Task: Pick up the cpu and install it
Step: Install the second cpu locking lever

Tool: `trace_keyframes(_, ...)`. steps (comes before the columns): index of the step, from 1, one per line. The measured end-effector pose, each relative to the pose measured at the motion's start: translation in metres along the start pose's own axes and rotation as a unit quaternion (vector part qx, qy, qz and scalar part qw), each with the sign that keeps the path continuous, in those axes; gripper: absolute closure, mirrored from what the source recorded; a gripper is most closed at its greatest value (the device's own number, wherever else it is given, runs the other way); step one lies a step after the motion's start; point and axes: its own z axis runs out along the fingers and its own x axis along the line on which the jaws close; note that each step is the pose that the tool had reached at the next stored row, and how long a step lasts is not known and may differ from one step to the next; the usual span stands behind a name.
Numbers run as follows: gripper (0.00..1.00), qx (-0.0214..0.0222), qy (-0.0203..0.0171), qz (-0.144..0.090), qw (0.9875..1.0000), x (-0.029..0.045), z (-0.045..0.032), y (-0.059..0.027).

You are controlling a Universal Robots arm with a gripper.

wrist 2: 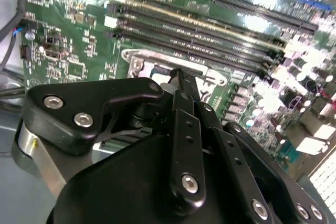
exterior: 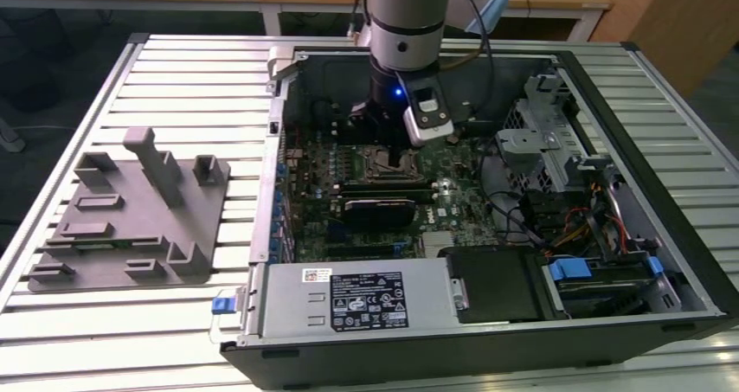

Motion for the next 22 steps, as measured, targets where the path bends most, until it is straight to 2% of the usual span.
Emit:
trace_keyframes(13,0.89,-0.0012,0.0003,-0.032,0.9995,-0.0010,0.0015,-0.0069)
trace_keyframes(19,0.89,-0.0021,0.0004,-0.054,0.9986,0.0016,0.0037,-0.0106)
trace_keyframes(22,0.89,-0.0023,0.0005,-0.059,0.9982,0.0053,0.0051,-0.0136)
